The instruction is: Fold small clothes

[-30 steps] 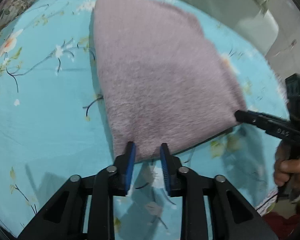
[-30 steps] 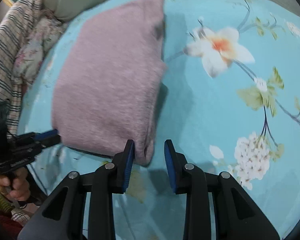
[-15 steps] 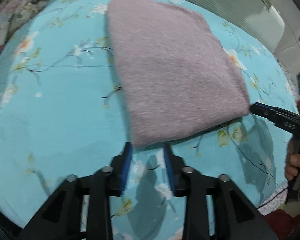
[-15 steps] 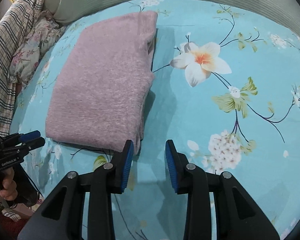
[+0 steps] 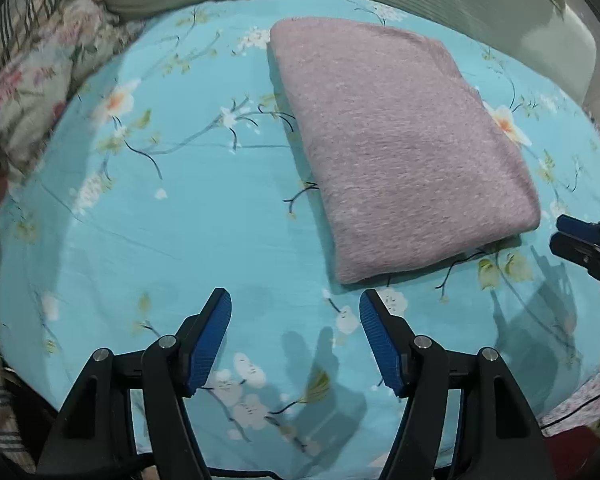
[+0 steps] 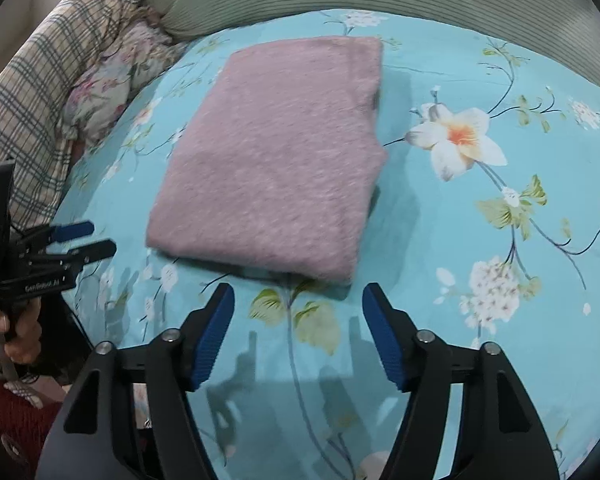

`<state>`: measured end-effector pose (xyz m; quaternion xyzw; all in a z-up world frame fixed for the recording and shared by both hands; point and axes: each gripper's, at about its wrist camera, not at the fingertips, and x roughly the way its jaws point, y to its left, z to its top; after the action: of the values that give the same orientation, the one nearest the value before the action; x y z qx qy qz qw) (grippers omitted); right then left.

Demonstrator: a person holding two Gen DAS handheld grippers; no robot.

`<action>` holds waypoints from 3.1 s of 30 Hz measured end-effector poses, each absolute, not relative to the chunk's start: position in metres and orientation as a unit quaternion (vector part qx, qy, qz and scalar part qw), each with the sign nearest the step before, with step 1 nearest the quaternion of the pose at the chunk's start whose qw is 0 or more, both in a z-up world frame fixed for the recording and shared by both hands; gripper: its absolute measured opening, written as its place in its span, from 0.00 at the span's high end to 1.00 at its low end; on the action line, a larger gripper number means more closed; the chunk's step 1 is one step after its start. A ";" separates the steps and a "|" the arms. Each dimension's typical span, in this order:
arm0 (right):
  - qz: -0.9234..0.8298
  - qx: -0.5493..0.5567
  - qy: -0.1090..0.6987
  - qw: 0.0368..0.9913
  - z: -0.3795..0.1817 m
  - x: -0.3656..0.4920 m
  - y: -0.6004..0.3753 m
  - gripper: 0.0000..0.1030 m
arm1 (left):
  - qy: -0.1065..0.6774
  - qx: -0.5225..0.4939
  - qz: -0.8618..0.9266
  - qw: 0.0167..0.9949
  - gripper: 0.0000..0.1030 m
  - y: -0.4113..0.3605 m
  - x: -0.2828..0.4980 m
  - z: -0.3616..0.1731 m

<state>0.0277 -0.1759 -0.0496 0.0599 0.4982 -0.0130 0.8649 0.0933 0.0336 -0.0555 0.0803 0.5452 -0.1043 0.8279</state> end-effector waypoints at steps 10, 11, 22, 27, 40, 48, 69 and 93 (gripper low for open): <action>-0.011 0.060 0.504 0.861 -0.049 0.019 -0.165 0.30 | 0.519 0.130 -0.067 0.842 0.24 0.034 0.083 -0.040; -0.009 0.057 0.503 0.862 -0.047 0.019 -0.163 0.30 | 0.517 0.132 -0.066 0.843 0.24 0.034 0.081 -0.038; 0.014 0.029 0.477 0.878 -0.015 0.014 -0.137 0.25 | 0.488 0.152 -0.070 0.857 0.21 0.028 0.067 -0.007; 0.020 0.024 0.476 0.879 -0.013 0.016 -0.132 0.24 | 0.482 0.152 -0.073 0.860 0.21 0.024 0.066 -0.001; 0.016 0.037 0.481 0.876 -0.026 0.030 -0.143 0.18 | 0.485 0.129 -0.101 0.859 0.20 0.021 0.079 -0.013; 0.008 0.048 0.473 0.880 -0.024 0.046 -0.152 0.18 | 0.475 0.099 -0.093 0.870 0.18 0.018 0.101 -0.014; 0.003 0.039 0.452 0.891 -0.014 0.056 -0.155 0.10 | 0.433 0.069 -0.121 0.890 0.17 0.013 0.091 0.007; -0.007 0.035 0.454 0.890 -0.023 0.055 -0.154 0.08 | 0.429 0.099 -0.093 0.893 0.09 0.005 0.092 -0.005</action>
<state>0.0553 -0.1545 -0.0226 0.0347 0.4543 -0.0069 0.8902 0.0921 0.0051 -0.0046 0.0986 0.4288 -0.0932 0.8932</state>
